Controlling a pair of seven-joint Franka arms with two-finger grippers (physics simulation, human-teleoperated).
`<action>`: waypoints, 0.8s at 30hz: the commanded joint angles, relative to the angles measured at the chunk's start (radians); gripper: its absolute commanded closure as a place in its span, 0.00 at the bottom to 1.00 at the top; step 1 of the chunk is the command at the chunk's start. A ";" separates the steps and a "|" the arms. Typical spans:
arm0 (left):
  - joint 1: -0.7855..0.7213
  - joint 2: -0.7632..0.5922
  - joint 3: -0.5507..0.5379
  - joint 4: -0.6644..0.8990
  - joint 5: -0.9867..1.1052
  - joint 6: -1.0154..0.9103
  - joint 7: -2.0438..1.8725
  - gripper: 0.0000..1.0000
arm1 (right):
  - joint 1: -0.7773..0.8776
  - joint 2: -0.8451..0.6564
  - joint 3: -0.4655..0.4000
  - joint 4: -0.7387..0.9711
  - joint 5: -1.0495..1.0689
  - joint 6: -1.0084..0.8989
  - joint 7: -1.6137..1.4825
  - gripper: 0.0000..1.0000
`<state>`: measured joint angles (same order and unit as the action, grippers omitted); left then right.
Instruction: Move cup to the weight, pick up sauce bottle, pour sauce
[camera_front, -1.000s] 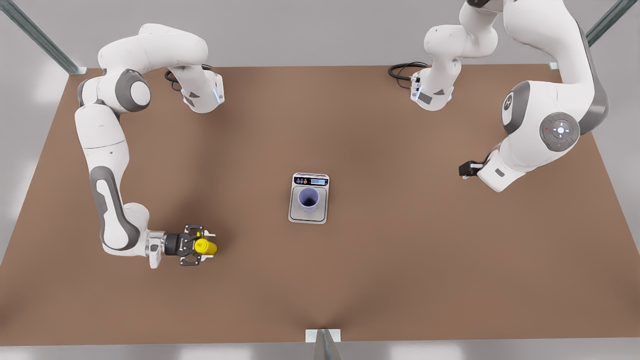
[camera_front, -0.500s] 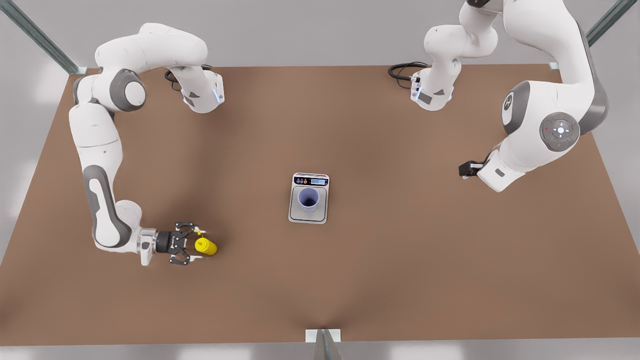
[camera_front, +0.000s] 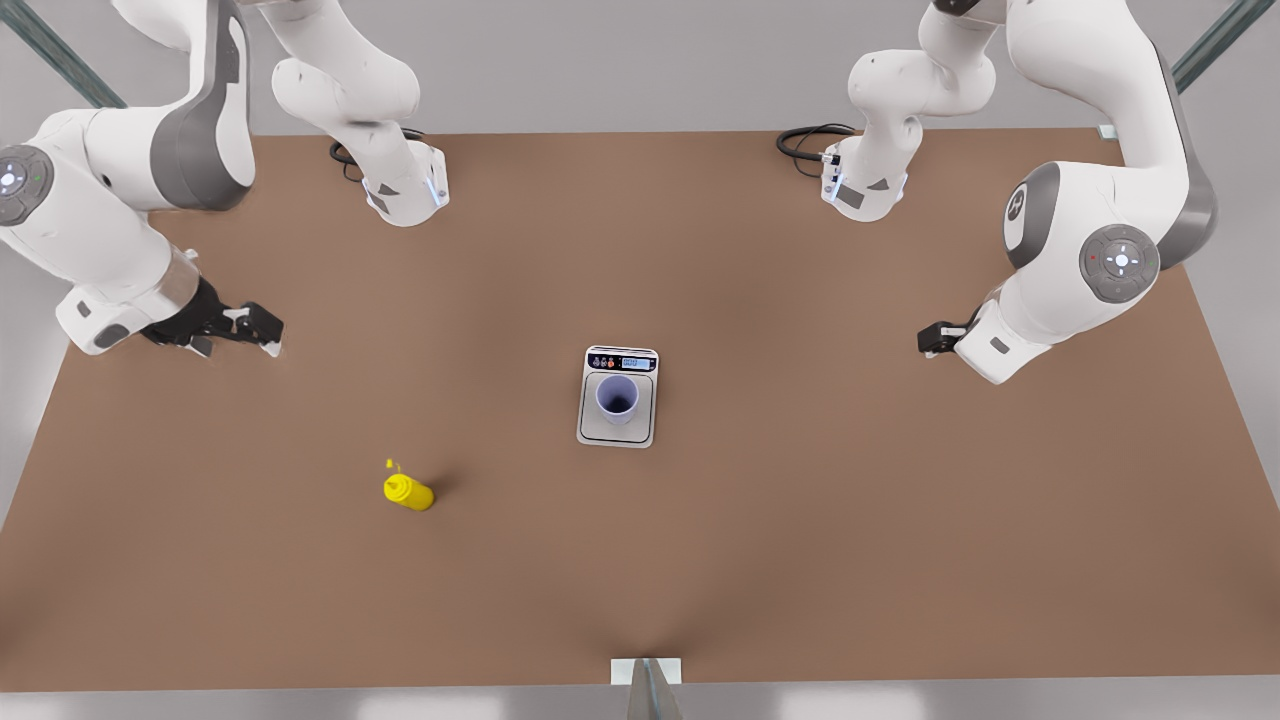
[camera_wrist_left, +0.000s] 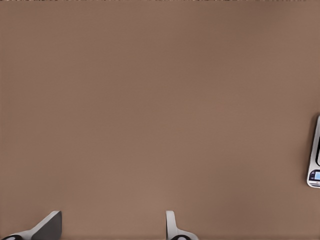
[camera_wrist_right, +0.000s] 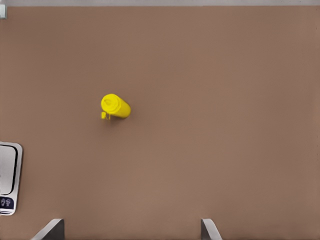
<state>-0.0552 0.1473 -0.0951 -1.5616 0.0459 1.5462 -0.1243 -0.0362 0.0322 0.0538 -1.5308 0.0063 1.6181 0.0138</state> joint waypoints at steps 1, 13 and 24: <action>0.000 0.000 0.000 0.000 0.000 0.000 0.000 0.00 | 0.010 0.002 0.000 0.006 0.000 -0.001 0.000 0.00; 0.000 0.000 0.000 0.002 0.000 0.009 0.000 0.00 | 1.202 0.364 0.224 0.147 0.006 0.046 0.015 0.00; 0.000 0.000 0.000 0.002 0.000 0.011 0.000 0.00 | 0.182 0.200 0.030 0.136 0.020 -0.049 -0.250 0.00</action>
<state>-0.0552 0.1473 -0.0951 -1.5601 0.0459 1.5570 -0.1243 0.0803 0.2141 0.1412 -1.3993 0.0226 1.5465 -0.1455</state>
